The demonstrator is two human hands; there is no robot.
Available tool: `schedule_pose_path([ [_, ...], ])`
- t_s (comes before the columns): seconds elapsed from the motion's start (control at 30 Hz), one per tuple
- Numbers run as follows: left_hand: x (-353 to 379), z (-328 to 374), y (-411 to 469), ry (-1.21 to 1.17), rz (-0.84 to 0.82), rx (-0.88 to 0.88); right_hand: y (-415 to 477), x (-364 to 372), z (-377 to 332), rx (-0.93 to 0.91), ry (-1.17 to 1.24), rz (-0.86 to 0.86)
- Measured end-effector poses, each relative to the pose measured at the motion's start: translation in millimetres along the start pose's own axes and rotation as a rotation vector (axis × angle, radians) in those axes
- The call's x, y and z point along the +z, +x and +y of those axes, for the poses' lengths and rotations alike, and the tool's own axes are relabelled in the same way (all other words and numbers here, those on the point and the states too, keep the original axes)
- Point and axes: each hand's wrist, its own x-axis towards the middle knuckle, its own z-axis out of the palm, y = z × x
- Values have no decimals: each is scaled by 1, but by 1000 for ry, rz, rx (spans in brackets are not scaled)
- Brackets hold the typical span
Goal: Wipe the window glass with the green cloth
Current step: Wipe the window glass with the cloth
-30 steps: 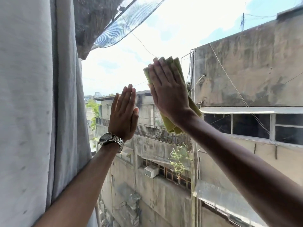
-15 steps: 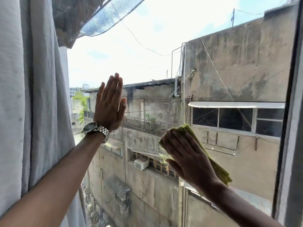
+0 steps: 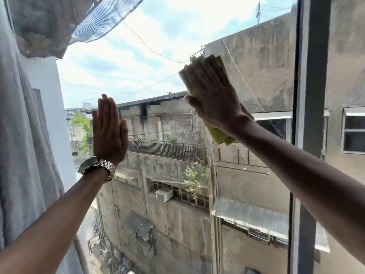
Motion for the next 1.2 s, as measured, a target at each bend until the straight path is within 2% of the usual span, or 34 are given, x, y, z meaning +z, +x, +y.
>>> schedule_pose_path([
  [0.17, 18, 11, -19, -24, 106, -4, 45, 0, -7, 81, 51, 109],
  [0.33, 22, 3, -19, -42, 144, 29, 9, 19, -18, 100, 43, 192],
  [0.6, 18, -4, -18, -67, 115, 68, -202, 57, -76, 77, 84, -10],
  [0.73, 12, -6, -19, -46, 68, 78, -241, 54, -60, -28, 38, -126],
  [0.83, 8, -6, -18, -2, 35, 91, -221, 50, -38, -76, 24, -98],
  [1.03, 10, -10, -18, 0, 26, 91, -64, 26, -3, 187, 29, 149],
  [1.2, 14, -17, -17, -22, 39, 111, 38, 11, -20, 345, 115, 172],
])
